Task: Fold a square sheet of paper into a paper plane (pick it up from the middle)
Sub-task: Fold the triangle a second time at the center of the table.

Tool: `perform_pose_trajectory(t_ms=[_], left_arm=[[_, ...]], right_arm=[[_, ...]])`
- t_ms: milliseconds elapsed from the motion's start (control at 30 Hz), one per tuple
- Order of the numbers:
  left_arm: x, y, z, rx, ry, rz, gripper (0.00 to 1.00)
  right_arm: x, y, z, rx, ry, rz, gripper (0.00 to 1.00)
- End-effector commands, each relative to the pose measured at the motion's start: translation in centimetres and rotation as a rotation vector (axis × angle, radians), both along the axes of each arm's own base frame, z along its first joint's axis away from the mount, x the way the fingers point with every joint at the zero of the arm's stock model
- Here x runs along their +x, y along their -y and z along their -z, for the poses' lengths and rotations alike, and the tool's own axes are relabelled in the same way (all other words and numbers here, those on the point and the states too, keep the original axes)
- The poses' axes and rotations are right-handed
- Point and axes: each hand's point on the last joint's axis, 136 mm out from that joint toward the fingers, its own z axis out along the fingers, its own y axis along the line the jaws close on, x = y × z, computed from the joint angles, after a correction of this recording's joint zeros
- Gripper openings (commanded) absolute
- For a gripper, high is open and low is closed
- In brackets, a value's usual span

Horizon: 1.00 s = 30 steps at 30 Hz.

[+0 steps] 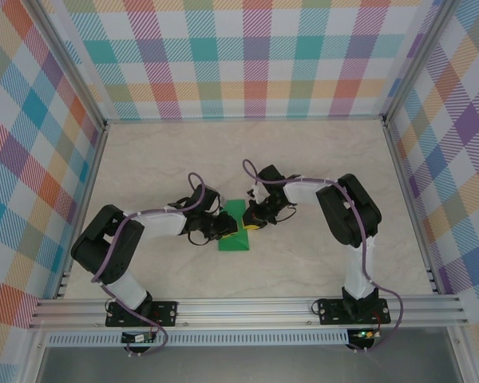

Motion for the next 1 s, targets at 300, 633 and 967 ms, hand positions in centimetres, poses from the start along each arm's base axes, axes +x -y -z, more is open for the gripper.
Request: perform_pose_trajectory(t_ms=[300, 633, 967], left_arm=[[-0.7, -0.7, 2.4, 0.092, -0.053, 0.016, 0.20], [-1.8, -2.1, 3.3, 0.177, -0.110, 0.020, 0.16], [-1.7, -2.3, 3.6, 0.194, -0.115, 0.008, 0.14]], right_arm=[[-0.1, 0.4, -0.3, -0.033, 0.016, -0.007, 0.09], [0.8, 1.2, -4.1, -0.061, 0.095, 0.056, 0.23], [-3.8, 0.2, -5.1, -0.063, 0.079, 0.025, 0.10]])
